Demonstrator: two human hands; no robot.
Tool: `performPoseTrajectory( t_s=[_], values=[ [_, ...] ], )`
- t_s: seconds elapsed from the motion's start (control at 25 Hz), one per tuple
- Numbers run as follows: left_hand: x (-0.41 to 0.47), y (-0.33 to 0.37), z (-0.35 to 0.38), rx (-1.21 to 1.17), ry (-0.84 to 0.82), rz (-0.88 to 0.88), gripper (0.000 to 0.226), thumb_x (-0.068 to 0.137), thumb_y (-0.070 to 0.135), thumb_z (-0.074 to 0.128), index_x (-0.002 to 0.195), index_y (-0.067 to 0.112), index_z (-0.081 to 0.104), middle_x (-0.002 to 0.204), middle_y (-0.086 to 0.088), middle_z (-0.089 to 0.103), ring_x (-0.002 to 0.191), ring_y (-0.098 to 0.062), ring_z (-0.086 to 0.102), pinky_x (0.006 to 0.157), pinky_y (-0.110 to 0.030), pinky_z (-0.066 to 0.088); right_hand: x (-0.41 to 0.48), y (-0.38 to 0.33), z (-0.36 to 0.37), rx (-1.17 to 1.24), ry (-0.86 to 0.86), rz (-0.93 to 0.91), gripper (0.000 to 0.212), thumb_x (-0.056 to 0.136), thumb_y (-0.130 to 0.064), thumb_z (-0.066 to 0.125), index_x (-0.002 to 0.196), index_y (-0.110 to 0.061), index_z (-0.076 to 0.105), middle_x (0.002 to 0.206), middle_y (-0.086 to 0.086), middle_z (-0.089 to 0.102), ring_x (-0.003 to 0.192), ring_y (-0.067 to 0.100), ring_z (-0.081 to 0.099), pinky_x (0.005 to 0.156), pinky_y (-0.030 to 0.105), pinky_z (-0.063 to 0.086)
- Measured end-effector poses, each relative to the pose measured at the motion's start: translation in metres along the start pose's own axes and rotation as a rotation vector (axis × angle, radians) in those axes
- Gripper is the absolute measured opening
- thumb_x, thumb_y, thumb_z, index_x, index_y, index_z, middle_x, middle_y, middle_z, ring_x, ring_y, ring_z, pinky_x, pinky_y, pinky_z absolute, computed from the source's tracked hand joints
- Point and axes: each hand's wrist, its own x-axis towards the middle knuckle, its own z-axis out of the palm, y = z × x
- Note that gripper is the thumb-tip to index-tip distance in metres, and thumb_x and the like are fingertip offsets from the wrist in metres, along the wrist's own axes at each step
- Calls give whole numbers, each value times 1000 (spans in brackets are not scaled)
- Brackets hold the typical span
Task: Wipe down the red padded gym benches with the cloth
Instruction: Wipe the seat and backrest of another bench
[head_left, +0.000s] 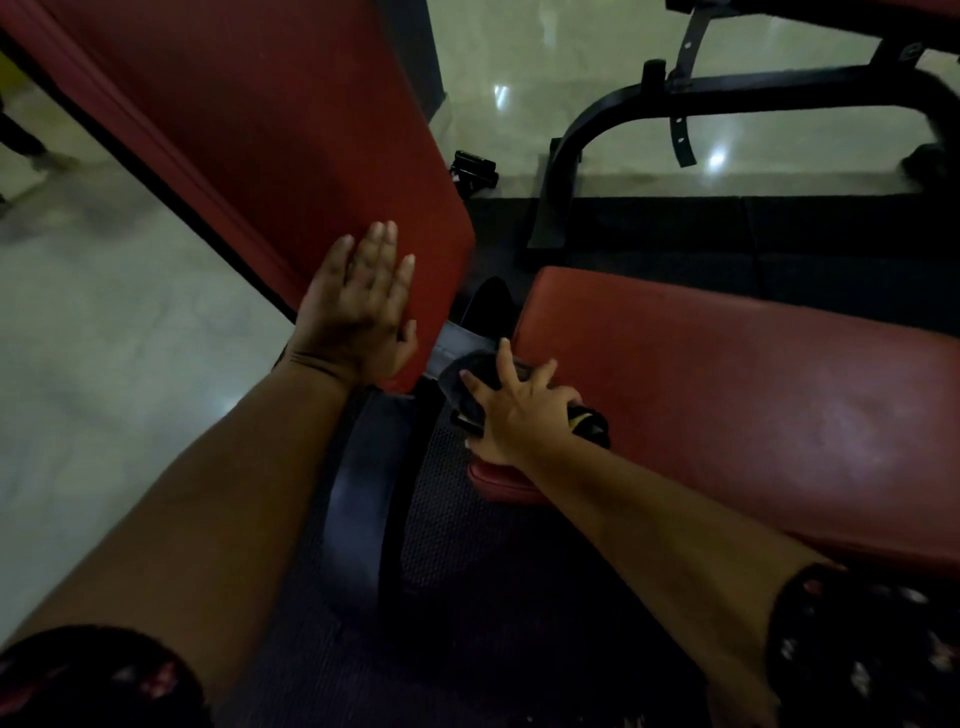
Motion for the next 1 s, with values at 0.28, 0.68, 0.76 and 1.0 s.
performPoseTrajectory(
  t_s=[0.28, 0.68, 0.76, 1.0],
  values=[
    [-1, -1, -3, 66, -3, 25, 64, 85, 40, 30, 133, 9, 58, 141, -25, 51, 133, -34, 49, 108, -46, 21, 1, 11, -17, -83, -30, -349, 48, 93, -43, 50, 140, -41, 43, 142, -1, 38, 118, 32, 45, 75, 37, 38],
    [0, -3, -9, -89, -70, -20, 62, 85, 32, 37, 135, -2, 51, 144, -31, 44, 137, -41, 41, 110, -46, 13, -75, 16, 40, -563, 371, -706, 53, 102, -19, 37, 153, -24, 23, 159, 17, 15, 109, 42, 48, 71, 46, 50],
    [-1, -2, -12, -134, -63, -54, 58, 85, 26, 41, 134, -2, 52, 144, -26, 46, 137, -40, 40, 111, -46, 12, -82, 31, 54, -617, 446, -674, 55, 100, -22, 38, 153, -29, 24, 159, 14, 21, 102, 39, 52, 67, 43, 51],
    [-13, 66, -38, -507, -99, -68, 58, 93, 32, 35, 149, 16, 38, 156, -9, 36, 146, -29, 25, 119, -50, 3, -120, 109, 102, -642, 691, -648, 48, 96, -26, 34, 141, -34, 49, 145, 6, 50, 88, 36, 61, 57, 38, 50]
  ],
)
